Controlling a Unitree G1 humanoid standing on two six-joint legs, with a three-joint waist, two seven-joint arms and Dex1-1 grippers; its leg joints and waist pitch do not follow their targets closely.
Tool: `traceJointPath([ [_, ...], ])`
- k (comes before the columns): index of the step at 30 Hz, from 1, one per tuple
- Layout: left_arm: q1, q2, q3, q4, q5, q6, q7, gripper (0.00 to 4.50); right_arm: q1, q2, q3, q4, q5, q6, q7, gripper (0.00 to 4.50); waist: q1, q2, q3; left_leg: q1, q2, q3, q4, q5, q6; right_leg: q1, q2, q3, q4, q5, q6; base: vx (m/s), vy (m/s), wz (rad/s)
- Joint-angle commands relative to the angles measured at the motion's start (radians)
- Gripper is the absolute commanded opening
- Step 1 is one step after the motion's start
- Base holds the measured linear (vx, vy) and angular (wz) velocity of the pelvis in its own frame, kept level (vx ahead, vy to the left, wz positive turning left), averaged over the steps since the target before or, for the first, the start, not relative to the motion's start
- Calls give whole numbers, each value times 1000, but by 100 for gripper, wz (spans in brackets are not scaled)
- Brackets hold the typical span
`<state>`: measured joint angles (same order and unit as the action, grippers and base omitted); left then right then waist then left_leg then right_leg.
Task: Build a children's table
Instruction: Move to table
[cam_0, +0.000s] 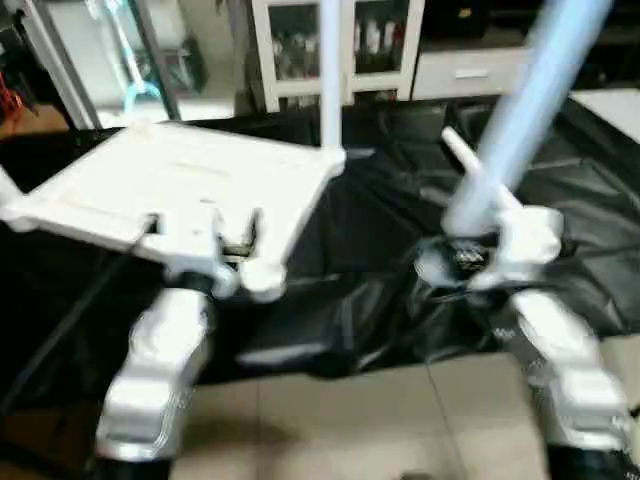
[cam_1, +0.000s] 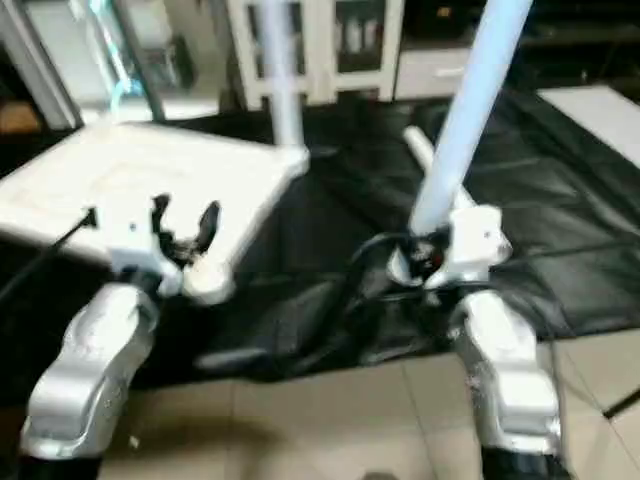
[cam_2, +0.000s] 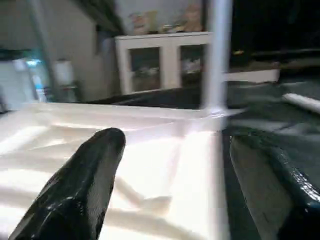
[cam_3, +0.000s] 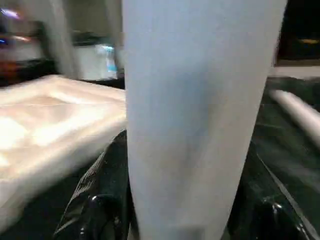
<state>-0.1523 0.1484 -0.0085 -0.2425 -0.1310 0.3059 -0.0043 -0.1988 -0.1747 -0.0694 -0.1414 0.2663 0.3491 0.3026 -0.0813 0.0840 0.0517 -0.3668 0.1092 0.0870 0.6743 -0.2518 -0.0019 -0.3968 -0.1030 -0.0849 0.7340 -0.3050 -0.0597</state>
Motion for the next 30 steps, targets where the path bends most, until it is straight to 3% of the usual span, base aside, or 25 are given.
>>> traceJointPath([
  [1,-10,-14,-9,-7,10,-1,7,379,-24,-9,-24,13,17,9,2,186,-9,8,-42,78,124,-65,-169,-149,418,-20,23,-24,-6,-43,16,-84,244,-1],
  [2,-10,-11,-13,-9,16,11,9,379,-28,-6,-20,14,17,10,1,186,1,-33,-49,63,109,-48,-163,-173,365,0,-17,15,-54,-24,46,-93,196,-2],
  [3,-11,-10,-15,-9,21,12,11,379,-28,-6,-19,14,17,11,2,186,23,-72,-60,8,79,-30,-112,-218,289,31,-100,90,-139,-80,73,-95,211,4],
  [4,-17,8,-31,-3,63,16,24,379,-34,1,-13,16,24,17,6,186,71,-90,-68,-68,29,-32,97,-171,142,73,-266,240,-232,-190,44,-95,211,4],
  [5,-21,3,-31,4,66,16,33,379,-36,1,-2,15,19,6,13,186,67,-60,-54,-90,49,-75,86,-58,4,91,-221,171,-209,-244,-67,-84,201,-12],
  [6,-21,-3,-27,6,63,16,35,379,-37,-1,2,17,10,-1,15,186,64,-63,-39,-73,47,-64,25,-40,-46,69,-133,100,-198,-262,-108,-65,200,-13],
  [7,-21,-4,-26,7,62,16,35,379,-37,-1,2,18,9,-3,15,186,40,-6,-52,-12,80,-76,-83,-116,-154,40,32,14,-153,-191,-103,-65,200,-13],
  [8,-20,-8,-24,14,68,13,41,379,-38,-6,4,26,-11,-25,11,186,28,10,-53,29,227,-154,-172,-244,-150,5,38,41,-65,-72,-54,-84,176,26],
  [9,-19,-7,-26,18,78,10,42,379,-38,-10,5,30,-20,-35,7,186,24,27,-54,27,254,-169,-193,-265,-182,-7,36,38,-24,-45,-23,-92,104,25],
  [10,-16,-11,-22,20,76,-5,38,379,-37,-17,4,33,-29,-43,3,186,21,40,-55,18,255,-159,-207,-284,-181,-14,47,28,12,-19,20,-92,104,25],
  [11,-12,-15,-16,24,72,-14,33,379,-36,-30,9,38,-49,-56,0,186,34,43,-54,14,235,-130,-202,-300,-117,-12,45,22,7,-19,37,-72,66,15],
  [12,-12,-15,-16,24,72,-14,33,379,-36,-30,9,38,-49,-56,0,186,38,38,-53,8,221,-111,-202,-325,-83,-2,43,19,-3,-8,37,0,0,0],
  [13,-10,-17,-11,27,69,-29,29,379,-35,-44,15,44,-71,-68,-4,186,45,22,-57,16,184,-90,-195,-372,-24,14,24,31,-50,18,34,-74,0,15],
  [14,-5,-17,-7,29,61,-33,22,379,-29,-51,13,49,-82,-96,0,186,52,-13,-64,12,129,-64,-164,-370,-12,31,-12,59,-127,31,12,-68,-50,2],
  [15,-3,-16,-7,29,61,-32,20,379,-27,-53,12,49,-83,-100,2,186,65,-26,-65,-11,87,-28,-133,-344,-28,45,-39,83,-158,29,-6,-98,-67,-4],
  [16,8,-15,-4,31,48,-35,8,379,-14,-57,1,49,-71,-113,19,186,95,-66,-69,-46,52,10,-86,-182,-11,71,-97,108,-207,-134,17,-64,-52,-8],
  [17,13,-18,0,32,39,-38,2,379,-9,-57,-5,48,-60,-112,27,186,117,-66,-72,-48,67,15,-88,-47,16,66,-95,118,-210,-198,41,-61,-46,-8],
  [19,17,-21,2,31,39,-43,3,379,-6,-57,-9,46,-53,-109,28,186,117,-54,-71,-54,79,20,-110,14,16,64,-62,98,-195,-159,17,-25,-19,-4],
  [20,19,-24,2,30,41,-46,3,379,-5,-58,-11,47,-50,-110,28,186,109,-39,-64,-41,93,23,-135,-98,-17,53,-32,81,-188,-160,-29,0,0,0],
  [21,19,-28,3,31,41,-51,1,379,-6,-59,-11,49,-48,-114,28,186,101,-34,-57,-24,100,21,-145,-273,-53,50,-25,81,-192,-284,-33,0,0,0],
  [23,18,-31,4,33,41,-55,-2,379,-7,-60,-10,51,-47,-117,28,186,91,-31,-49,6,103,15,-153,-470,-79,46,-18,76,-211,-428,-23,0,0,0],
  [24,15,-35,6,34,42,-58,-4,379,-9,-60,-10,52,-42,-120,30,186,84,-33,-45,15,100,15,-154,-521,-81,48,-14,71,-220,-471,-17,0,0,0],
  [25,15,-37,5,34,42,-60,-6,379,-8,-61,-11,53,-40,-122,31,186,76,-30,-40,44,94,17,-151,-608,-82,43,-5,60,-239,-543,-7,0,0,0],
  [27,14,-36,4,34,44,-62,-8,379,-9,-61,-10,54,-40,-125,33,186,62,-27,-27,54,92,11,-159,-662,-78,54,1,48,-251,-559,2,0,0,0],
  [30,14,-36,-2,36,47,-63,-15,379,-11,-62,-13,63,-38,-134,50,186,39,-26,-38,46,95,6,-174,-617,-61,97,-4,51,-247,-438,-16,82,59,-14],
])
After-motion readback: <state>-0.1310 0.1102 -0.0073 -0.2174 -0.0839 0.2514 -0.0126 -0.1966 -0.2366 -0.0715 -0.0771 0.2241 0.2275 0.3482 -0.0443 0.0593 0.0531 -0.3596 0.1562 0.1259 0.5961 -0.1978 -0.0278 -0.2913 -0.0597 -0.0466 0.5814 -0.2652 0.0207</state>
